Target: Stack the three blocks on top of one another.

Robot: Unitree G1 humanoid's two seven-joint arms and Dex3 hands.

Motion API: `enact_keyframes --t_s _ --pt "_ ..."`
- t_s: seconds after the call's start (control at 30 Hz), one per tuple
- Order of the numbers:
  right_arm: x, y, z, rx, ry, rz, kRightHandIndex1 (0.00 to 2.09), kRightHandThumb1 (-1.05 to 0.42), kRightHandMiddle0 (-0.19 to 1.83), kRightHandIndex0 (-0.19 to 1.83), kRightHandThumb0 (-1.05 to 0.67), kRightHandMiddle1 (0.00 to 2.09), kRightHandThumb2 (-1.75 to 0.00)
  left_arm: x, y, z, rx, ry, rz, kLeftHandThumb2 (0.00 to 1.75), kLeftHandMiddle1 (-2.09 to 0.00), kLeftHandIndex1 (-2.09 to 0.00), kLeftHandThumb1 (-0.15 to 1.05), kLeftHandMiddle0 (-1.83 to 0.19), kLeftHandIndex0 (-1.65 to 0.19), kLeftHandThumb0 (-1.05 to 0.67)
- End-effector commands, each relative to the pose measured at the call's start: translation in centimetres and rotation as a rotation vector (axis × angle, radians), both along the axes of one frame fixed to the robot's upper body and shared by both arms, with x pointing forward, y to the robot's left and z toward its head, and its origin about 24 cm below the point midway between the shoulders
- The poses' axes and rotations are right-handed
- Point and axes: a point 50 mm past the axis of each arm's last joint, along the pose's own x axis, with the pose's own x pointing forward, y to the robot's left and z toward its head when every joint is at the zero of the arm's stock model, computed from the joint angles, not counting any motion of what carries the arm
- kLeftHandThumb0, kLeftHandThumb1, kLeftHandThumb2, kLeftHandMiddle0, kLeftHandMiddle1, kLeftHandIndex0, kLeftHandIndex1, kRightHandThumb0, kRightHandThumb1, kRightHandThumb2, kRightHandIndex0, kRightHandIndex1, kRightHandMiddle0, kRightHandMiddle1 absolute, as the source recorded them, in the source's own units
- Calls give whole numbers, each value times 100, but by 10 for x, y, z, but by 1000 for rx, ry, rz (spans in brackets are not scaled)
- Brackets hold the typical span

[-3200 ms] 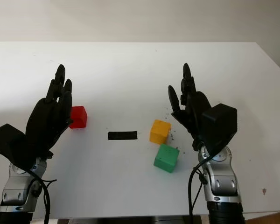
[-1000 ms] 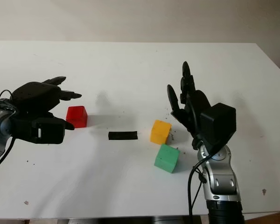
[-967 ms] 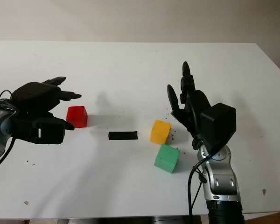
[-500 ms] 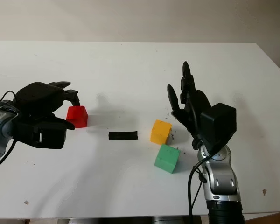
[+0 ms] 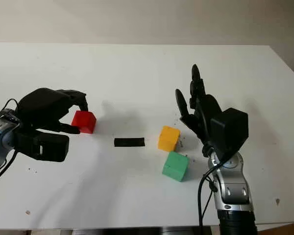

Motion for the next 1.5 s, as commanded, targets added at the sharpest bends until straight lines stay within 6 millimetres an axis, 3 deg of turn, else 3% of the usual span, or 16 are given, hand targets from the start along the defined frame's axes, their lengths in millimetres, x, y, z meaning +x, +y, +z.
enact_keyframes --t_s 0.0,0.27,0.53,0.8,0.93,1.2,1.3,1.47 --pt "2 0 6 -17 -35 5 0 -105 -19 -19 -68 4 -54 -2 -3 13 -83 -45 -45 11 -5 -144 105 -27 -12 -36" --pt "2 2 6 -16 -52 2 0 -105 -19 -19 -68 5 -54 -11 -20 29 -400 30 -215 12 -4 -143 105 -23 -17 -39" --pt "0 3 5 -12 -39 -8 0 -105 -19 -19 -70 5 -53 -16 -44 29 -553 110 -326 11 -5 -148 105 -23 -18 -41" --pt "-3 4 4 -10 -42 -14 0 -105 -19 -19 -69 5 -53 -10 -65 -1 -615 264 -314 12 -4 -157 105 -22 -14 -44" --pt "-4 2 4 -5 -38 -16 0 -105 -19 -19 -67 5 -53 -11 -73 -15 -585 282 -296 13 -5 -157 105 -23 -13 -42" --pt "-4 2 4 1 -31 -16 0 -105 -19 -19 -68 5 -53 -15 -83 -32 -345 94 -300 7 -5 -168 105 -23 -14 -34" --pt "-4 2 4 2 -37 -16 0 -105 -19 -19 -68 4 -52 -15 -84 -34 -289 66 -300 8 -5 -178 105 -24 -11 -32" --pt "-4 2 4 1 -34 -17 0 -105 -19 -19 -69 5 -52 -16 -83 -36 -261 59 -308 8 -6 -176 105 -25 -12 -32"
